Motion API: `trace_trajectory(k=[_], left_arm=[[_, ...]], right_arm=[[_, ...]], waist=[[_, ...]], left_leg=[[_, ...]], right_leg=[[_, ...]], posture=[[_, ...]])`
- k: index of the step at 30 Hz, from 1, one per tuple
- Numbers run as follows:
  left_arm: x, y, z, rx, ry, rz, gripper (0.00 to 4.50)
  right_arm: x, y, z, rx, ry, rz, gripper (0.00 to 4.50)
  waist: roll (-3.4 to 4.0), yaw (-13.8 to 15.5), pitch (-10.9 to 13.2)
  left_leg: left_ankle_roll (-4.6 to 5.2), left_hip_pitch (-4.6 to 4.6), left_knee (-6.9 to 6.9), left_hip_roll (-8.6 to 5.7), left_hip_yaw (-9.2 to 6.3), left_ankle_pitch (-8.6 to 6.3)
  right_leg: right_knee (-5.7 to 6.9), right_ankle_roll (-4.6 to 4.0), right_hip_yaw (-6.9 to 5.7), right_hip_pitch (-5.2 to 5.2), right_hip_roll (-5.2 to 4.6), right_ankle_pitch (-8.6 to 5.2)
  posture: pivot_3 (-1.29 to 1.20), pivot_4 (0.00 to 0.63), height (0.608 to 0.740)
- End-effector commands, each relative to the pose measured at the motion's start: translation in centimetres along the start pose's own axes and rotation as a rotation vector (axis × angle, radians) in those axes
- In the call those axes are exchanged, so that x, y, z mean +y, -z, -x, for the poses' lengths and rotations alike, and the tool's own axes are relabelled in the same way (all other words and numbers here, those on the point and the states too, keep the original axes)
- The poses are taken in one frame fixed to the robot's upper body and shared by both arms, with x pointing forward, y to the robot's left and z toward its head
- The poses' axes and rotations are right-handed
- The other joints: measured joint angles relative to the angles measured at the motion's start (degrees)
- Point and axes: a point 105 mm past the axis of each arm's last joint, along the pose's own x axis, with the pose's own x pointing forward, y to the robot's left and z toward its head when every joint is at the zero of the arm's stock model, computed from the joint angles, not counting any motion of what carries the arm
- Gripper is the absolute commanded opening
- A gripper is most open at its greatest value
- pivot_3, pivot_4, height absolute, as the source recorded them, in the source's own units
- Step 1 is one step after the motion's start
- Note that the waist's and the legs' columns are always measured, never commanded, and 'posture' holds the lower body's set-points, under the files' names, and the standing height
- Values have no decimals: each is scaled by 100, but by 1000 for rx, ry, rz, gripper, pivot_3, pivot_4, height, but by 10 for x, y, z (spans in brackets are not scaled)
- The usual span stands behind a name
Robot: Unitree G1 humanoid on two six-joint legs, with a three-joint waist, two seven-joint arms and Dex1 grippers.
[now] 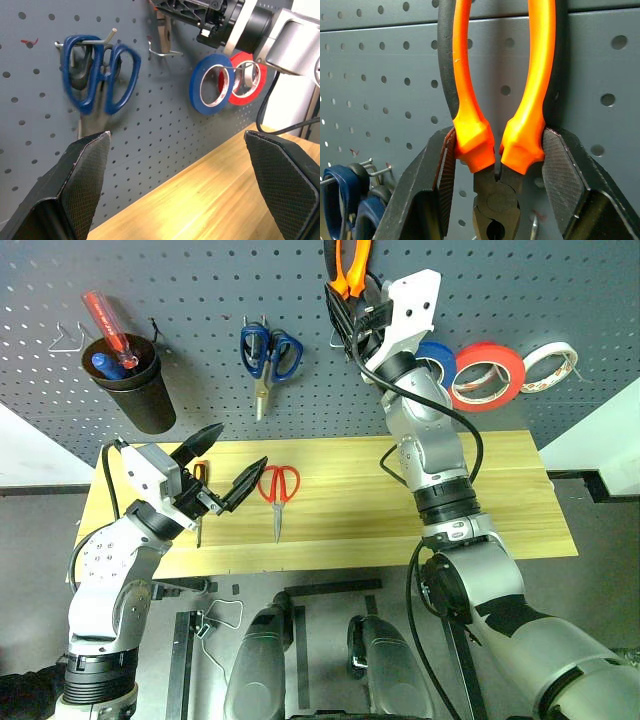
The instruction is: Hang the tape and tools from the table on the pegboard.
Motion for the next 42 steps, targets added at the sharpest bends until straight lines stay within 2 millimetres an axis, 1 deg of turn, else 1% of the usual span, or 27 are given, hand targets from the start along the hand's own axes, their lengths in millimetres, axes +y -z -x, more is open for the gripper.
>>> trace_trajectory(k=[1,14,20,22,24,27,28,37,42], left_arm=[[-4,-12,-2,-35,24,-25,4500],[-5,-13,-3,-32,26,-21,4500],[-4,-13,-2,-30,22,-22,4500],[-3,-13,-2,-30,22,-22,4500],[-3,-13,-2,-31,21,-22,4500],[-3,-13,-3,-32,21,-23,4500],[-3,-13,-3,-33,21,-23,4500],[-4,-11,-3,-26,29,-22,4500],[-7,-10,-4,-21,42,-22,4500]], right_arm=[[-4,-21,-3,-70,16,-2,2112],[7,-5,4,-17,-4,-29,2112],[10,-3,5,-7,-14,-36,2112],[9,-3,4,-7,-15,-35,2821],[8,-4,3,-8,-13,-31,3306],[8,-4,3,-6,-16,-31,4313],[9,-3,3,-4,-21,-32,4465],[14,-2,3,7,-51,-31,4465],[10,0,11,24,-46,-14,4465]], waist=[[0,0,0],[0,-1,0],[1,-4,0],[1,-2,0],[1,-1,0],[1,-6,0],[1,-5,0],[1,-3,1],[1,0,0]], left_leg=[[1,0,0,0,0,1],[1,0,-2,3,0,3],[1,0,-4,4,0,3],[1,0,-4,4,0,3],[1,0,-5,4,0,3],[1,0,-7,4,1,3],[1,0,-7,4,1,3],[0,1,-10,10,1,8],[0,1,-12,10,2,8]], right_leg=[[0,0,0,0,0,2],[0,0,0,-2,1,4],[0,-1,1,-4,2,4],[0,-1,1,-4,2,5],[-1,-1,1,-4,2,4],[-2,-1,1,-4,2,4],[-2,-1,1,-4,3,5],[-3,-9,0,-6,8,12],[-3,-9,1,-8,8,12]], posture=[[118,275,714],[120,286,714],[121,286,714],[121,286,714],[120,285,714],[120,284,714],[121,284,714],[120,280,714],[122,278,714]])
